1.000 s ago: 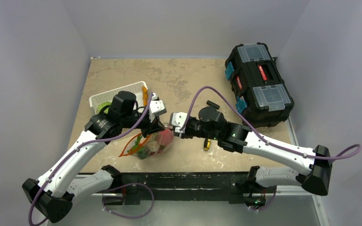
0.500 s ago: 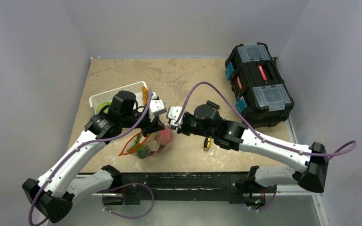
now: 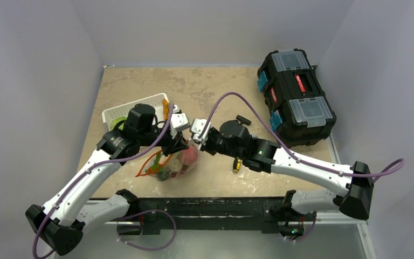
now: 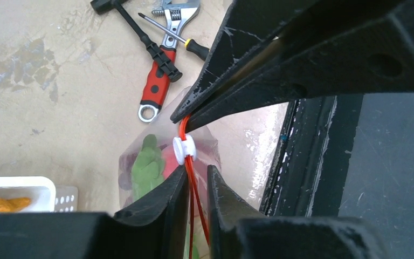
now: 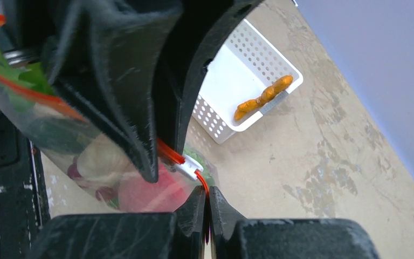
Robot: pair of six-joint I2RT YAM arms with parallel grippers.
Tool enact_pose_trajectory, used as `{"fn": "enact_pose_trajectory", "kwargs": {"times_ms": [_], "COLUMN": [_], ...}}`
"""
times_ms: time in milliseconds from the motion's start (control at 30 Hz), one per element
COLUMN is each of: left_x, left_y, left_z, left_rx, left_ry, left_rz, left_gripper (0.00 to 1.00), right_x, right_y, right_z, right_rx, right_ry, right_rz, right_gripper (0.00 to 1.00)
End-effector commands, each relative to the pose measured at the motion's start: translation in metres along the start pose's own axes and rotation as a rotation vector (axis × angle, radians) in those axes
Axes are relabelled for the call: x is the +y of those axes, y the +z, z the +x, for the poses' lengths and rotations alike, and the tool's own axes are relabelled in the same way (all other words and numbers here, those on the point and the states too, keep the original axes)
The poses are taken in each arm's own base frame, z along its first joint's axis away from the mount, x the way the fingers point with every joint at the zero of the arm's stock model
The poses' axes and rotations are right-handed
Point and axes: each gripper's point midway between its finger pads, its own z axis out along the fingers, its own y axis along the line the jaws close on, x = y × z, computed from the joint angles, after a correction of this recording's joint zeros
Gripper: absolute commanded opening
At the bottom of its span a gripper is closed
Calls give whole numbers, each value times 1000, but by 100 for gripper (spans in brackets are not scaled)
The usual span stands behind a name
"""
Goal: Place the food in the zip-top bag and seal the zipper
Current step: Zip the zipper food storage bag at the center of the board.
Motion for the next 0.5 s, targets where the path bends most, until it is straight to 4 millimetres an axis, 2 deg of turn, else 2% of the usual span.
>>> {"fn": "enact_pose_trajectory", "kwargs": {"times_ms": [0, 67, 167, 367, 467], "left_x": [4, 9, 13, 23, 25], "left_y": [-4, -3, -2, -3, 2], "left_z": [-23, -23, -26, -35, -36], "left_rx": [-79, -85, -102, -196, -219], "left_ry": [11, 2, 7, 21, 25], "left_rz": [-22, -40, -61, -123, -112], "left_gripper": [29, 43, 51, 52, 48], "right_x": [-21, -21, -23, -19, -21], "right_y": [-2, -6, -10, -7, -9], "right_z": [-14, -16, -18, -20, -24], "right_rx": [-53, -71, -92, -100, -111], "right_ry": [183, 254, 321, 330, 331], "right_rz": [143, 160, 181, 155, 162], "right_gripper": [0, 0, 0, 0, 0]}}
